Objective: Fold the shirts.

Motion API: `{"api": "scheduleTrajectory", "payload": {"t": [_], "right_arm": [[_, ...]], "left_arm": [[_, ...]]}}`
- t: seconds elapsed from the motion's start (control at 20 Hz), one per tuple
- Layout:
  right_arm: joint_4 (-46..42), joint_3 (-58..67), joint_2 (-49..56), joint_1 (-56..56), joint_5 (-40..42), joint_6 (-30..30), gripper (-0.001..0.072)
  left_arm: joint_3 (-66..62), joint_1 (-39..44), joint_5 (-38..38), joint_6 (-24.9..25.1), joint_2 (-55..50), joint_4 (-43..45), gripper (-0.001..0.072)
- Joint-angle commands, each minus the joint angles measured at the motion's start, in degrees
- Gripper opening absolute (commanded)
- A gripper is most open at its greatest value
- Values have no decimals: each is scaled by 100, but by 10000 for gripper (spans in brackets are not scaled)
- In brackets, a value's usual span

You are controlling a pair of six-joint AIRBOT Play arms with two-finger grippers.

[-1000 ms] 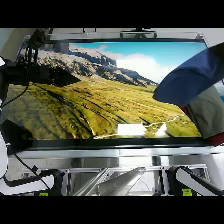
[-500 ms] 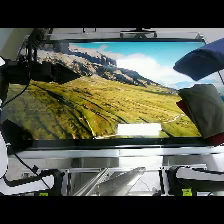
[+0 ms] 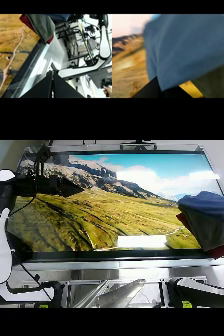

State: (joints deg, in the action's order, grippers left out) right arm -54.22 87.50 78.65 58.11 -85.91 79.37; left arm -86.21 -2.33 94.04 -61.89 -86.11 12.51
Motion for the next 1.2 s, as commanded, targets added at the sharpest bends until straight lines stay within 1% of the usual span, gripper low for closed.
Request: {"api": "scheduleTrajectory", "payload": {"t": [0.0, 0.05, 0.1, 0.2, 0.25, 0.3, 0.4, 0.45, 0.55, 0.6, 0.65, 0.7, 0.75, 0.8, 0.9, 1.0, 1.05, 1.15], "right_arm": [[-675, -1434, -564, 754, 15, 315, 13], [-678, -1751, -579, 828, 59, 282, 24], [-726, -2011, -568, 839, 61, 181, 92], [-946, -2426, -546, 835, 52, 59, 720], [-1029, -2496, -549, 835, 31, -13, 703], [-1130, -2496, -562, 835, -15, -9, 703], [-1062, -2455, -671, 833, -26, 66, 703], [-868, -2387, -734, 828, -26, 81, 702], [48, -2229, -892, 732, -24, -13, 683], [638, -2175, -1008, 590, -26, -157, 477], [1178, -2151, -1145, 398, -35, -369, 194], [1705, -2153, -1322, 138, -15, -590, 24], [2015, -2153, -1497, -138, 55, -667, 13], [2105, -2157, -1709, -476, 153, -678, 13], [2085, -2264, -2149, -1233, 168, -680, 12], [2061, -2763, -2739, -2070, 262, -741, 12], [1961, -3134, -3067, -2531, 431, -831, 13], [1641, -4170, -3818, -3595, 778, -828, 13]], "left_arm": [[2, 225, 208, 153, -203, -7, 14], [2, 313, 297, 201, -251, -7, 14], [2, 398, 345, 205, -295, -7, 14], [2, 544, 354, 205, -363, -4, 14], [0, 608, 352, 205, -387, -4, 14], [0, 658, 350, 205, -407, -9, 13], [-2, 671, 339, 203, -407, -22, 13], [-17, 658, 345, 203, -400, -39, 12], [-229, 525, 341, 133, -400, -28, 4], [-424, 446, 330, 46, -400, -26, 3], [-654, 354, 323, -66, -378, -24, 3], [-820, 280, 267, -181, -293, -4, 3], [-876, 236, 188, -229, -155, -2, 3], [-793, 210, 140, -229, 59, 0, 3], [-140, 271, 22, -122, 671, 4, 3], [1062, 472, -133, 42, 1482, 111, 3], [1770, 619, -376, 46, 1926, 350, 3], [3182, 968, -1113, 33, 2796, 820, 4]]}}
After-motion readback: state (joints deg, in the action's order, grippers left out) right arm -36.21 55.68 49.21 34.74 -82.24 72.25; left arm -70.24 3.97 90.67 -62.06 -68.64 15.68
